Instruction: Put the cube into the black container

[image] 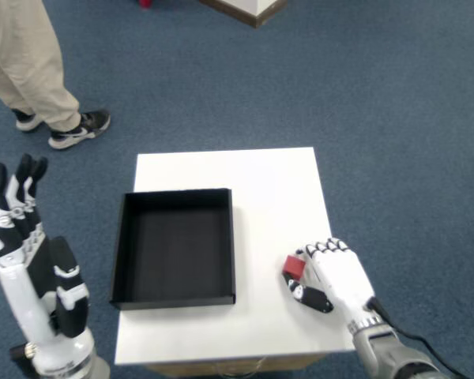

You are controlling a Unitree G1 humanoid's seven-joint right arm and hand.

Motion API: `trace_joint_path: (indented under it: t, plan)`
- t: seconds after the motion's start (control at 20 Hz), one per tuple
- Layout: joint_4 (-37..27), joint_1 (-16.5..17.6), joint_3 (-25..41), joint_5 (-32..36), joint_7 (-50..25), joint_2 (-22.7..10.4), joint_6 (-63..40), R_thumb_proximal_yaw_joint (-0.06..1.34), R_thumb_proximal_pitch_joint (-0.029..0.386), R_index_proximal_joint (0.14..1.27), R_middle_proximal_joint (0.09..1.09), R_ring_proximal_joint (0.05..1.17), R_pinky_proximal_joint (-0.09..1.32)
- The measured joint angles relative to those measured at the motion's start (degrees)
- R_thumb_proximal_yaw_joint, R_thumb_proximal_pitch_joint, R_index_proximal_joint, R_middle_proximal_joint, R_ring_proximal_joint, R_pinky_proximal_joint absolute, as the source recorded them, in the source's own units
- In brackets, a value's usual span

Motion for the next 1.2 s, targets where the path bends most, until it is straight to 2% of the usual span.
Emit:
trace_joint_path:
  t: [0.3,0.4,0.65,1.1,1.2]
  plan:
    - [-0.10,0.14,-0.58,0.00,0.43,-0.18,0.01,0.51,0.140,0.54,0.43,0.37,0.28]
    - [-0.20,0.24,-0.64,0.00,0.46,-0.27,0.01,0.53,0.150,0.62,0.44,0.37,0.28]
    - [-0.65,0.76,-0.80,0.01,0.46,-0.69,0.00,0.56,0.166,0.68,0.45,0.37,0.30]
    - [-0.99,1.71,-1.64,0.16,0.46,-1.30,-0.23,0.73,0.211,0.82,0.47,0.39,0.33]
    - [-0.99,1.83,-1.91,0.29,0.46,-1.30,-0.28,0.78,0.216,0.88,0.47,0.39,0.33]
